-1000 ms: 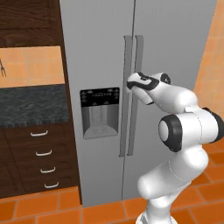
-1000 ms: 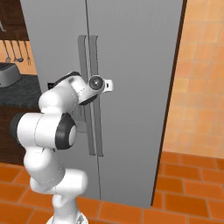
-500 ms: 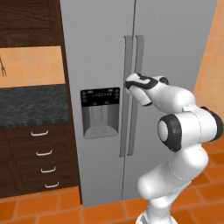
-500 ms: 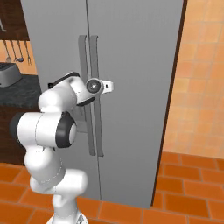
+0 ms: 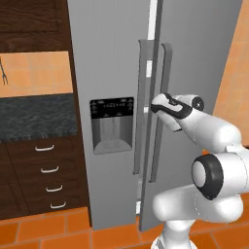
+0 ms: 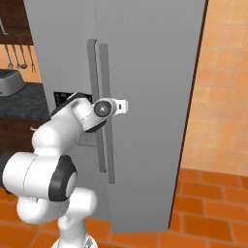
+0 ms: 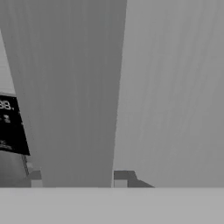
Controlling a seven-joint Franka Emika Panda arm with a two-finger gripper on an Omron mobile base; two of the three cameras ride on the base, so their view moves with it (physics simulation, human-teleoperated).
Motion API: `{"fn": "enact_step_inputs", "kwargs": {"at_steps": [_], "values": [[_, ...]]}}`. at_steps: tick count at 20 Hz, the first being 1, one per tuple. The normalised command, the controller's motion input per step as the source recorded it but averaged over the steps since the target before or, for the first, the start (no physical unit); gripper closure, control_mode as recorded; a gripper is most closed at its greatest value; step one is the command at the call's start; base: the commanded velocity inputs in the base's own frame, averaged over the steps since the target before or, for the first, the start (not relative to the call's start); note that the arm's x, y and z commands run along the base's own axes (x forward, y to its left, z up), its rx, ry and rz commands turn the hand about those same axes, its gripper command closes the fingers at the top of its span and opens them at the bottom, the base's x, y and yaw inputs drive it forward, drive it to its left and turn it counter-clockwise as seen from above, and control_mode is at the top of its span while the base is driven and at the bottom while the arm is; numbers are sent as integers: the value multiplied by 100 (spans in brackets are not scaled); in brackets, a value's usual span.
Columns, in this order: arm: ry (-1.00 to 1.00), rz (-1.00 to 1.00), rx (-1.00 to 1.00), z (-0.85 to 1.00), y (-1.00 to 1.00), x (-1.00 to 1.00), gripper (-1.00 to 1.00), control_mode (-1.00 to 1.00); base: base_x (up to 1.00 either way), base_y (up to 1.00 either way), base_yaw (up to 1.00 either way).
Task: Take the strawberry from the fridge and place it on top of the pancake, located on the dining counter.
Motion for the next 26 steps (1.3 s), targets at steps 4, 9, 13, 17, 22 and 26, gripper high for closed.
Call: {"fn": "enact_step_inputs", "kwargs": {"at_steps": [4,9,13,17,22,26], "values": [[6,-2,1,9,-98,-77,100,-100,0,0,0],[9,-3,0,0,-98,-79,100,-100,0,0,0],[12,-2,-2,-11,-58,-44,-100,-100,0,0,0],[1,-1,-1,-2,-9,1,-100,-100,0,0,0],[1,2,0,8,-68,0,-100,-100,0,0,0],[0,0,0,23,-54,-44,-100,-100,0,0,0]]}}
